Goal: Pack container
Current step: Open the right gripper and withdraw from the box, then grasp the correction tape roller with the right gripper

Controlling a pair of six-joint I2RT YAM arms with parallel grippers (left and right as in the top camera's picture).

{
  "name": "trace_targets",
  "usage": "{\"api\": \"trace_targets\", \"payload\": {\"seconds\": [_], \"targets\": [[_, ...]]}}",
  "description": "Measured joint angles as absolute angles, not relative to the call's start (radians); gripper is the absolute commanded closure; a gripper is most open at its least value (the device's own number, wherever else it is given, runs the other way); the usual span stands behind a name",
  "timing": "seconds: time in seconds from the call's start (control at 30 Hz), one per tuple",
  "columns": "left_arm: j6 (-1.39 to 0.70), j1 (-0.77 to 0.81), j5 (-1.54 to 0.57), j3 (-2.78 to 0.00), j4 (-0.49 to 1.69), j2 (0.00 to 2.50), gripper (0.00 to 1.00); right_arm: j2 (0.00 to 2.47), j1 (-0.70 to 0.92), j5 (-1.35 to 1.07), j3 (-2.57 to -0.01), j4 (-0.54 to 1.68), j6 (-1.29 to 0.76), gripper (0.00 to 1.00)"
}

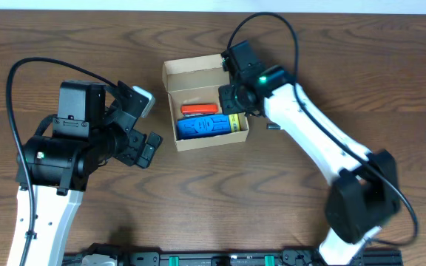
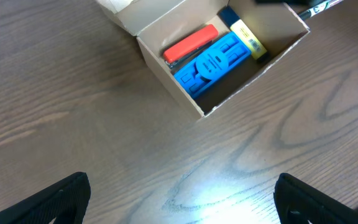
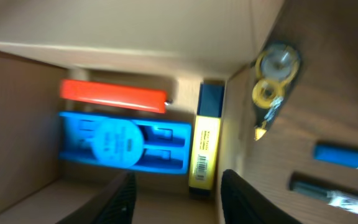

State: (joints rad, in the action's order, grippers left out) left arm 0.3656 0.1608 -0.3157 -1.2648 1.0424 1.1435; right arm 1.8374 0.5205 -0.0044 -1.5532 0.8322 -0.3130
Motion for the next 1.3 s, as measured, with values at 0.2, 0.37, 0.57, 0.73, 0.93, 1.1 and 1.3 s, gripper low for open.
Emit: {"api": "trace_targets", "payload": {"seconds": [0.2, 0.37, 0.57, 0.73, 0.93, 1.1, 1.3], "targets": [[0.366, 0.161, -0.316, -1.265, 1.042, 1.143, 0.05, 1.585, 0.485, 0.022, -1.554, 0.828, -0.165, 0.47], [0.366, 0.160, -0.316, -1.265, 1.042, 1.143, 0.05, 1.487, 0.420, 0.052, -1.558, 0.860, -0.093, 0.47], [0.366, 0.161, -0.316, -1.265, 1.042, 1.143, 0.05, 1.542, 0.316, 0.073, -1.556, 0.882, -0.073, 0.49], [0.366, 0.161, -0.316, -1.265, 1.042, 1.143, 0.05, 1.648, 0.296, 0.082, -1.552, 0.879, -0.072, 0.46], [0.366, 0.161, -0.316, -1.265, 1.042, 1.143, 0.05, 1.838, 0.296, 0.076, -1.546, 0.830, -0.079, 0.44], [0.366, 0.161, -0.316, -1.265, 1.042, 1.143, 0.05, 1.958, 0.297, 0.043, -1.541, 0.765, -0.088, 0.44], [0.366, 0.160, -0.316, -1.265, 1.042, 1.143, 0.05, 2.029, 0.310, 0.011, -1.541, 0.695, -0.107, 0.36]]}}
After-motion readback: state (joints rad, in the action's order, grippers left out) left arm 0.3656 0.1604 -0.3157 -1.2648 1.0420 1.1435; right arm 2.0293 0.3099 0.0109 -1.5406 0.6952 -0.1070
